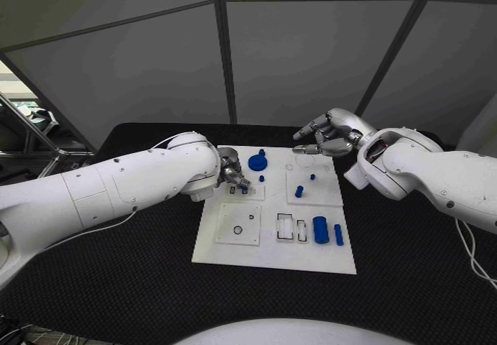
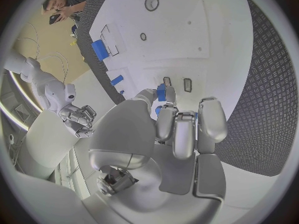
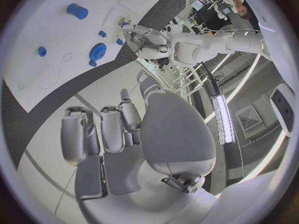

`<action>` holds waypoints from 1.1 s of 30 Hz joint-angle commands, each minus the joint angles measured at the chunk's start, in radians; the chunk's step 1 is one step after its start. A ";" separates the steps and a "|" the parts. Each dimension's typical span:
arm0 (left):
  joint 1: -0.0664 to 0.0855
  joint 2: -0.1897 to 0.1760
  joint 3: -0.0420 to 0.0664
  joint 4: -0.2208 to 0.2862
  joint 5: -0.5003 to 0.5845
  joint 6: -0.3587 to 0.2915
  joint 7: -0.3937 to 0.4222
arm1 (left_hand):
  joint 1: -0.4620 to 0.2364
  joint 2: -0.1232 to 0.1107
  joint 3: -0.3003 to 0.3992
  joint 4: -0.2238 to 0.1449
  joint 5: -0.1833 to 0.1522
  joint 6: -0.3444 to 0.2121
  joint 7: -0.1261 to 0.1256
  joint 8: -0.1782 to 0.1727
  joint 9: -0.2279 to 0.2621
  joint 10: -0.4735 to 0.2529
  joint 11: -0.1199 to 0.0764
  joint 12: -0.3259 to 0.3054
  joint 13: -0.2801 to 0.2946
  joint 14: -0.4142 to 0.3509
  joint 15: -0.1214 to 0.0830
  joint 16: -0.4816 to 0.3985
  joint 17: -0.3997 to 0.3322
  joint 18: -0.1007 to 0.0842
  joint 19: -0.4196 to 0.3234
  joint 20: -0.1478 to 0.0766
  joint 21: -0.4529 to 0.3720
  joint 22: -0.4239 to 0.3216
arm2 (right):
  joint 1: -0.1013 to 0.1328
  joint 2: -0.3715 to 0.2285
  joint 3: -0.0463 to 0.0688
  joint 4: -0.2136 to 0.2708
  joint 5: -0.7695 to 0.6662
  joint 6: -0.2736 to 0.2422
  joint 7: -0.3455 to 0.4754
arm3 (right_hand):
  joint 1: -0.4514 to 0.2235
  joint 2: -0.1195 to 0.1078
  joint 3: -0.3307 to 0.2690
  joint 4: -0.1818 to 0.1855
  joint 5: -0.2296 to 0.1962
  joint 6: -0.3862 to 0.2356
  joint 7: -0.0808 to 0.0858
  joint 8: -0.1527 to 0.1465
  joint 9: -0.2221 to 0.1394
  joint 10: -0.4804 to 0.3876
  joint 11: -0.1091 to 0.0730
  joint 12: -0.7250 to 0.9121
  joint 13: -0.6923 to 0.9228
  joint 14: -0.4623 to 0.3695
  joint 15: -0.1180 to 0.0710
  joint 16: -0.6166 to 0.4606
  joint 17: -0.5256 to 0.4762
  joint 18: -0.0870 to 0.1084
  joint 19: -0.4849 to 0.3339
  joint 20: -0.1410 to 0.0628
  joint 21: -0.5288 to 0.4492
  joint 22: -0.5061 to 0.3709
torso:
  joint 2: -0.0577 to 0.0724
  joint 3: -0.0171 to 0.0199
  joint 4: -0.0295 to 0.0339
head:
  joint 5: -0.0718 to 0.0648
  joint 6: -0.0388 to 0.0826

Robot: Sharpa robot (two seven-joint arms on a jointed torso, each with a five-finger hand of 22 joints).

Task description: Assemble the parts on the task board

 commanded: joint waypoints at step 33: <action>-0.012 0.014 0.001 -0.001 -0.096 0.076 -0.017 | -0.028 -0.008 0.168 -0.153 -0.004 0.033 -0.022 -0.004 0.016 0.013 -0.001 0.008 0.108 0.096 -0.006 0.012 0.231 -0.042 0.010 0.000 0.007 0.005 | 0.002 0.006 0.001 -0.014 -0.002 -0.043 0.046 | -0.043 0.002 0.040 -0.053 0.008 -0.001 0.010 -0.007 -0.002 -0.253 0.010 -0.551 -0.526 -0.139 0.008 -0.589 -0.598 0.138 -0.327 0.004 -0.561 -0.516 | 0.001 -0.0005 0.0007 | -0.008 -0.014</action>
